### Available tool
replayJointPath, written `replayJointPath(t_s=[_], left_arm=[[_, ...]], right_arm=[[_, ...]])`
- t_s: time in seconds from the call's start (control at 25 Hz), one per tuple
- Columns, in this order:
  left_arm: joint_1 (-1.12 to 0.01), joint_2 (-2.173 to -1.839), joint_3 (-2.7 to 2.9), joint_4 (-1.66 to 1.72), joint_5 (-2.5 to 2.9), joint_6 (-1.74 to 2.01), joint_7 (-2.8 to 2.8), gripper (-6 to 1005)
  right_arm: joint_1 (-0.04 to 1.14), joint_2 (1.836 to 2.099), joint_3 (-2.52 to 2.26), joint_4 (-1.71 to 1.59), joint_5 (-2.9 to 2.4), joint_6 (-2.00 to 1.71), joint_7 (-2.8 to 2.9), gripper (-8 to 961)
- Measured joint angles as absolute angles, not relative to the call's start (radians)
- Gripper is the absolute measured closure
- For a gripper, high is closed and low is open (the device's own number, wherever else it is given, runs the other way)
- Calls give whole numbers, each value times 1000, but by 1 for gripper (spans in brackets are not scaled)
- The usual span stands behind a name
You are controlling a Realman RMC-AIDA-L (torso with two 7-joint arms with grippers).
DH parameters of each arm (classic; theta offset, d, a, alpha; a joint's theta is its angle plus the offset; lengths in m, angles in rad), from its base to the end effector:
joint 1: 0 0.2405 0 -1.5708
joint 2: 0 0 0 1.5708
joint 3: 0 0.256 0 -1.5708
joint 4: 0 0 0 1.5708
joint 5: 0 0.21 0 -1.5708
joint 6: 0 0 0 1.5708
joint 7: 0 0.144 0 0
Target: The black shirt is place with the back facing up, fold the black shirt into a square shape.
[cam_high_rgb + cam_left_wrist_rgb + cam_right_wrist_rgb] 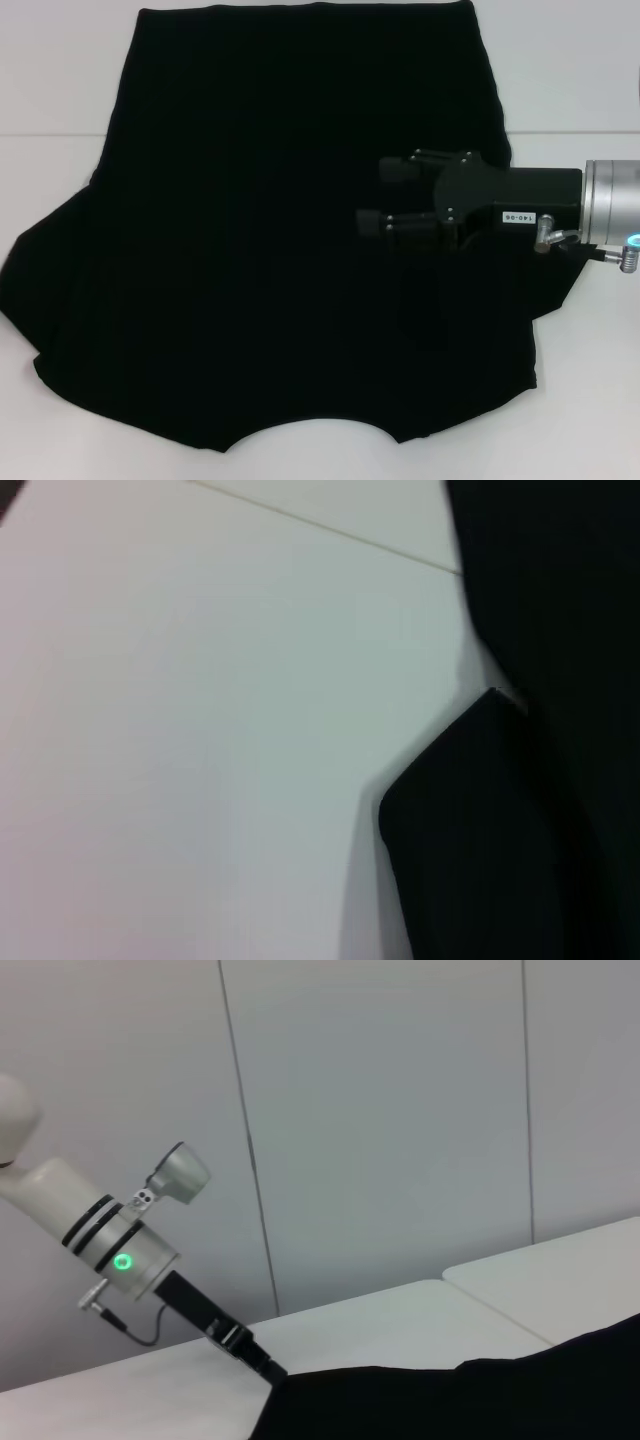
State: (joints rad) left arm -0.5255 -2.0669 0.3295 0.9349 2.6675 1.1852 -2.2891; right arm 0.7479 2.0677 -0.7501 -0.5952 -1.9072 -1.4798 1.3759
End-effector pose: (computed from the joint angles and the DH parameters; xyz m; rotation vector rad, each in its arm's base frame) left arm -0.3820 0.3413 0.0994 -1.7389 -1.5821 -0.1846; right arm 0.1837 0.3853 -0.0081 -2.7760 0.3823 0.7863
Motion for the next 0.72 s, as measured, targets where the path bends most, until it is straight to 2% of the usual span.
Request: replayJointPath(t_s=[0.72], left_arm=[[-488, -2072, 267, 973, 2661, 1199, -2288, 954]], right_arm=[[751, 2066, -750, -595, -1884, -1463, 1376, 62]])
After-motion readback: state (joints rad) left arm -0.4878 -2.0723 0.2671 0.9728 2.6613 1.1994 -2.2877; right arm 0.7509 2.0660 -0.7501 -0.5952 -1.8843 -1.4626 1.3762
